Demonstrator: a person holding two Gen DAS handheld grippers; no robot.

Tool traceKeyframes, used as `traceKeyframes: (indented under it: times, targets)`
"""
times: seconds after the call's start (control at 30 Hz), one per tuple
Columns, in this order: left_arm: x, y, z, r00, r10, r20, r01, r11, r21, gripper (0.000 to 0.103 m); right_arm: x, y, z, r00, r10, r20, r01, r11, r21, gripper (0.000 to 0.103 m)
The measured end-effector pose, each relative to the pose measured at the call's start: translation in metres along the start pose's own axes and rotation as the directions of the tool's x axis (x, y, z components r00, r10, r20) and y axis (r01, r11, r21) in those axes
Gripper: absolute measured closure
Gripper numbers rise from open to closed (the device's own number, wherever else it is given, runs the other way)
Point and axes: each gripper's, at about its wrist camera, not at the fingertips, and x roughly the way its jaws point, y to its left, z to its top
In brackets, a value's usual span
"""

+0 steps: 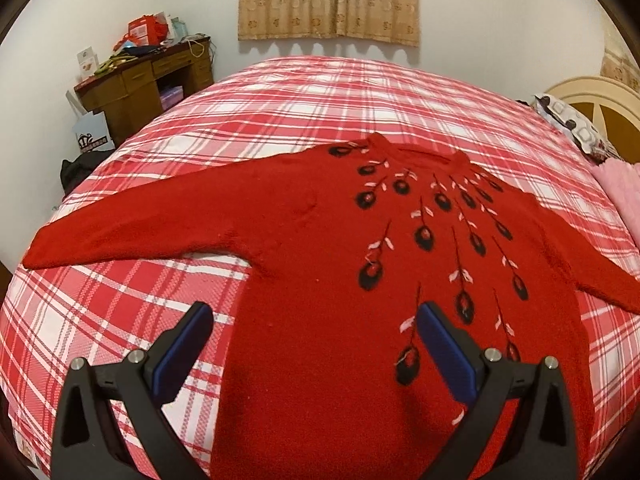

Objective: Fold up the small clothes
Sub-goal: 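Move the right tool to a sweater sleeve cuff and close on it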

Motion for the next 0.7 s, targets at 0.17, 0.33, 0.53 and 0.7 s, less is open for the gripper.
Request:
traceKeyframes:
  times: [0.17,0.33,0.53,0.7]
  targets:
    - [0.002,-0.006,0.0,1.0,0.014,0.026,-0.015,0.999,0.029,0.0,0.044,-0.059,0.023,0.995,-0.084,-0.061,0.09,0.992,0.091,0.018]
    - [0.002,-0.012,0.004,0.998,0.041,0.046,-0.044,0.997,0.062,0.0,0.085,-0.122,0.04,0.983,-0.092,-0.162,0.129,0.963,0.237,0.035]
    - [0.008,-0.013,0.01,0.999,0.032,0.003,-0.032,0.998,0.048,0.0,0.125,-0.154,0.045,0.968,-0.081,-0.236,0.159,0.929,0.335,0.035]
    - [0.015,-0.013,0.01,0.999,0.041,-0.023,-0.04,0.998,0.043,0.0,0.157,-0.144,0.042,0.949,-0.075,-0.307,0.161,0.95,0.267,0.036]
